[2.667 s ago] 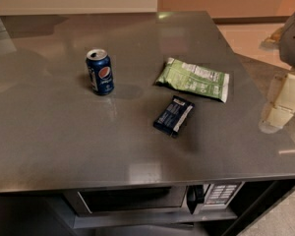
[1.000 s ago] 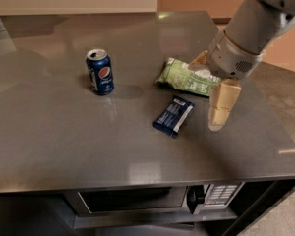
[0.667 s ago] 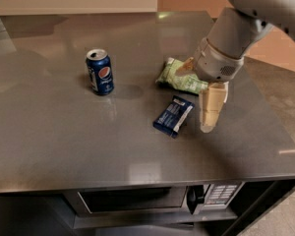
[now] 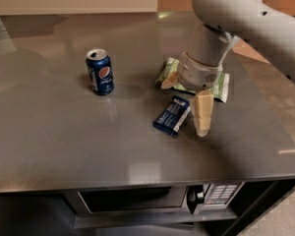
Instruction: Pick rxbar blueberry
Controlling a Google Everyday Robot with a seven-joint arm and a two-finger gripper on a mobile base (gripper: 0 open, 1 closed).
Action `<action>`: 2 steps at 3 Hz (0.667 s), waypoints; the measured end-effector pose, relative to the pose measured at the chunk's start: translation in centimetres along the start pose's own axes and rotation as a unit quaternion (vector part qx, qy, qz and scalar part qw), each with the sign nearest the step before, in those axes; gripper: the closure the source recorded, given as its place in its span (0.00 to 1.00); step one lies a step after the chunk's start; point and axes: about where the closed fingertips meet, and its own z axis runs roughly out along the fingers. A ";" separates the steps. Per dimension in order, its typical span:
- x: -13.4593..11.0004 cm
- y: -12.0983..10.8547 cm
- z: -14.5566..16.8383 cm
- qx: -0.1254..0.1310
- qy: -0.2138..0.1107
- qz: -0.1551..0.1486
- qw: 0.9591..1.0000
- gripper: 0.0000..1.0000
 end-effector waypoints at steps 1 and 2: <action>0.3 -0.3 0.9 -0.014 0.016 -0.029 0.999 0.00; 0.6 -0.5 1.2 -0.023 0.028 -0.045 0.998 0.12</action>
Offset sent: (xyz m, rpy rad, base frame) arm 0.0003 -0.0103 -0.0137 -0.1097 0.0253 0.1508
